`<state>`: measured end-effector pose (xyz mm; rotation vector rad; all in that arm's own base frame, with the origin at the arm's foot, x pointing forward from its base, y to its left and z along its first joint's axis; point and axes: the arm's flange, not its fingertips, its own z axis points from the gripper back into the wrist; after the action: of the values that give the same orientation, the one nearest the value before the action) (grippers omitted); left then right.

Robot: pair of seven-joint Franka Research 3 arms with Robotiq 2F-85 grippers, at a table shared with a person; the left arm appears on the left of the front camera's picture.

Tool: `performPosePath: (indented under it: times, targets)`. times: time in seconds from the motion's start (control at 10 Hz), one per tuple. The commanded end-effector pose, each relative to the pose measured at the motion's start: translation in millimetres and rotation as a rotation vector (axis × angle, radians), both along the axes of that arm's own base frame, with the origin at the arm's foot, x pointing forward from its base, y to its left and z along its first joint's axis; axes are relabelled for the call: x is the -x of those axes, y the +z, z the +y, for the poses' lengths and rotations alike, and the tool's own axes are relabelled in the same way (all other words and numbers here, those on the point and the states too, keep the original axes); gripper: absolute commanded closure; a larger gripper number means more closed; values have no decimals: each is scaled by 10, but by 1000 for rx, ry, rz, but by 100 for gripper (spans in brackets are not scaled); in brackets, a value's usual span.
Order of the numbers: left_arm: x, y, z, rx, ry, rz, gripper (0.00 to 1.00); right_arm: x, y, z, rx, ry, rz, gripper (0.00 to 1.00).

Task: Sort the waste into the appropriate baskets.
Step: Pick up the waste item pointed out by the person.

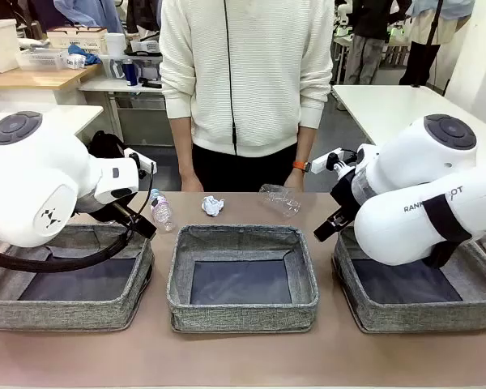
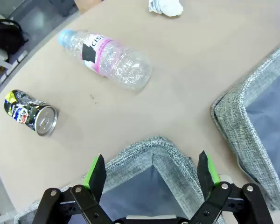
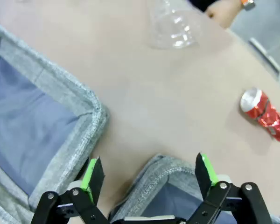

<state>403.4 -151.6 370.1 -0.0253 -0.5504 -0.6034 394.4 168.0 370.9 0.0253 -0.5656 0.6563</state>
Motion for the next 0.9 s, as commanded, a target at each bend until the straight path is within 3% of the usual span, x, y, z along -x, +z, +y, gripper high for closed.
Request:
performPosePath:
  times: [0.0, 0.8]
  targets:
    - [0, 0, 0, 0, 0, 0, 0, 0, 1, 0, 0, 0, 0, 0]
    - [0, 0, 0, 0, 0, 0, 0, 0, 1, 0, 0, 0, 0, 0]
